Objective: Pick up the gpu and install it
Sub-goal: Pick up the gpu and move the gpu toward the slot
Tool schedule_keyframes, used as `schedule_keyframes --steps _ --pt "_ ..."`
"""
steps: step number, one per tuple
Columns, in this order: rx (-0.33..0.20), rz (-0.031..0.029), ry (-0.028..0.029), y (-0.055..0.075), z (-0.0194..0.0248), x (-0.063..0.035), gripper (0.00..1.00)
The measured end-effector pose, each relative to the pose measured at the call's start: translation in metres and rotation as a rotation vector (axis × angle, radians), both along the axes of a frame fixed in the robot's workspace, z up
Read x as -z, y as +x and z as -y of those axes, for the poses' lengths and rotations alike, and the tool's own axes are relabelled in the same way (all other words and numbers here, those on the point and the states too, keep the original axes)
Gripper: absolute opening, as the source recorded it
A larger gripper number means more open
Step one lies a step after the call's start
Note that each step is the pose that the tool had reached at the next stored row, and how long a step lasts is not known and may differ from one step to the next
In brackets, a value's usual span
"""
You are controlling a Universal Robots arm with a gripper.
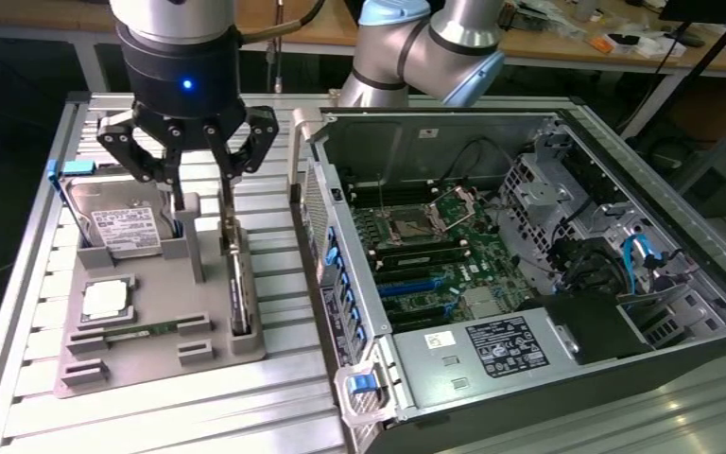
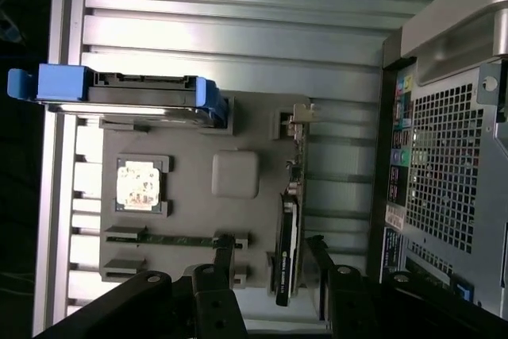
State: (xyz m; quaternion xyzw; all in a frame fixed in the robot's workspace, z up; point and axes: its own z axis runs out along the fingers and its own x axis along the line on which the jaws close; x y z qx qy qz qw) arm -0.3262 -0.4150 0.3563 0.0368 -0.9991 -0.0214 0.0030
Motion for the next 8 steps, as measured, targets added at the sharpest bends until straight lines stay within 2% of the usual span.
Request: schedule_keyframes --steps 8 --pt "0.0 0.0 0.0 0.003 0.0026 0.0168 0.48"
